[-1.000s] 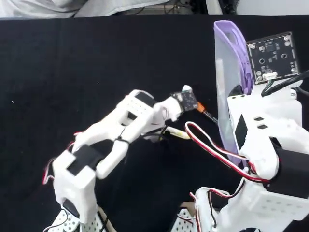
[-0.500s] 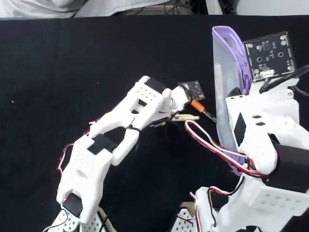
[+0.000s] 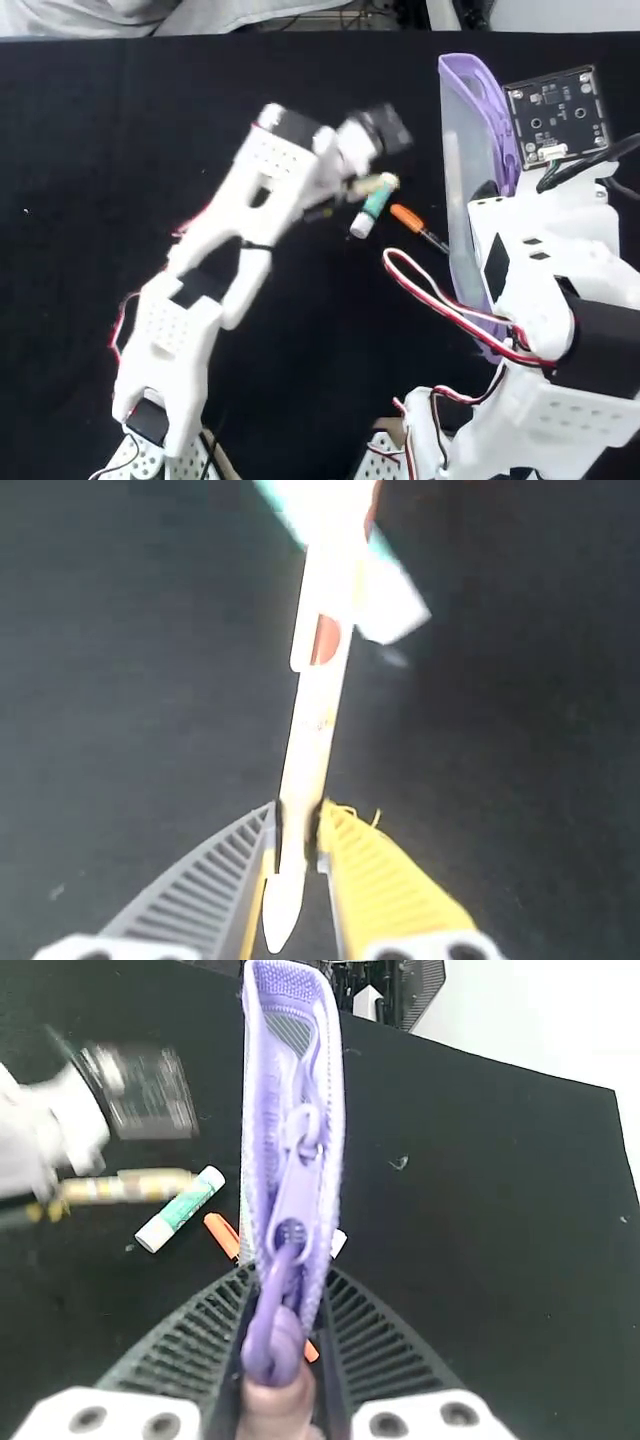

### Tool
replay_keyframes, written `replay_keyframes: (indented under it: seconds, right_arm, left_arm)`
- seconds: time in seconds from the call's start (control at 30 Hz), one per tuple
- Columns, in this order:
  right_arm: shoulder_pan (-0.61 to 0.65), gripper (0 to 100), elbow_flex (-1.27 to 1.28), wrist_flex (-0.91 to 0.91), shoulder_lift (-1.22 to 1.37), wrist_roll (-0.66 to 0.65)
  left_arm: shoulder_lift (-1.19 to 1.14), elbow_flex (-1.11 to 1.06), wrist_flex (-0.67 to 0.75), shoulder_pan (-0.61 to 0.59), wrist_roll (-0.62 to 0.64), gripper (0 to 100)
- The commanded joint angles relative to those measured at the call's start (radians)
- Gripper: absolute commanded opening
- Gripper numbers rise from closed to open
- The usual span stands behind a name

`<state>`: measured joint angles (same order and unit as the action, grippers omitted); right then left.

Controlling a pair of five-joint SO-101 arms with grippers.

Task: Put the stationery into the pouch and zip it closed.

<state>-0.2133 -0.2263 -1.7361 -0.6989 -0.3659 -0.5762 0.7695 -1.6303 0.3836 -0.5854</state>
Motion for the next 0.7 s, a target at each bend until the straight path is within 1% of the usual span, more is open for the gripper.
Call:
replay_keyframes:
  seconds: [0.0, 0.13, 0.23, 0.33, 0.43, 0.57, 0.67]
  right_arm:
    - [0.011, 1.1, -0.012, -0.015, -0.004, -0.003]
    - [0.097, 1.1, -0.007, -0.023, -0.004, 0.005]
    - [0.133, 1.1, -0.007, -0.023, -0.004, 0.043]
    - [0.17, 1.1, 0.001, -0.023, -0.002, 0.052]
    - [0.213, 1.1, 0.024, -0.025, -0.002, 0.054]
    - [0.302, 1.1, 0.05, -0.023, 0.001, 0.092]
    - [0.373, 1.1, 0.053, -0.017, 0.001, 0.095]
  left_arm:
    - [0.014, 0.28, -0.075, -0.061, 0.112, 3]
    - [0.014, 0.55, -0.129, -0.105, 0.206, 3]
    - [0.012, 0.728, -0.129, -0.153, 0.324, 3]
    - [0.003, 0.889, -0.129, -0.214, 0.434, 3]
    - [0.023, 0.894, -0.114, -0.269, 0.516, 3]
    - [0.107, 0.895, -0.106, -0.335, 0.623, 3]
    - [0.172, 0.895, -0.104, -0.36, 0.72, 3]
